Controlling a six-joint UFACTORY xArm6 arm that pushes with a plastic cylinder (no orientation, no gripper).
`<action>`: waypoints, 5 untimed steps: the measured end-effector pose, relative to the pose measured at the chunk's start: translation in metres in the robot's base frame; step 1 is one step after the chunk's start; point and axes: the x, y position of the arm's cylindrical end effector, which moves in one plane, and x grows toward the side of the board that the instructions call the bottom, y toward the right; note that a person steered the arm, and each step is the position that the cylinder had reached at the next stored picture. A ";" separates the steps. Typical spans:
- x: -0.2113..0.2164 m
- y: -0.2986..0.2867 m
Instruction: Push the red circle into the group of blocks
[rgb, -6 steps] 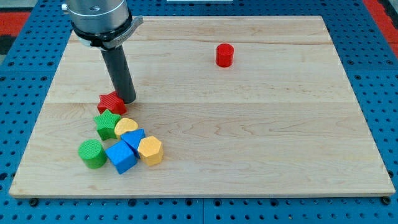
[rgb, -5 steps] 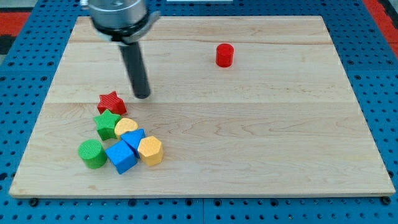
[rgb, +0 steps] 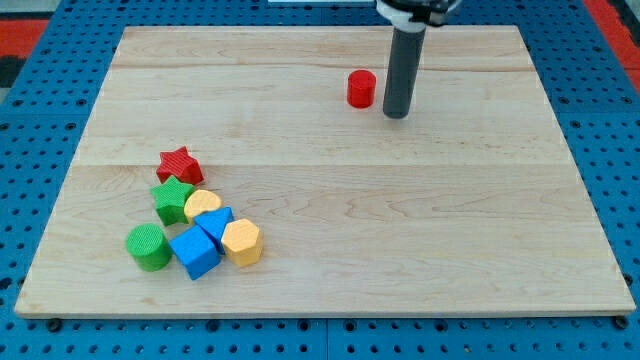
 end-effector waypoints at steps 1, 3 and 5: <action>-0.041 0.002; -0.039 -0.041; 0.004 -0.068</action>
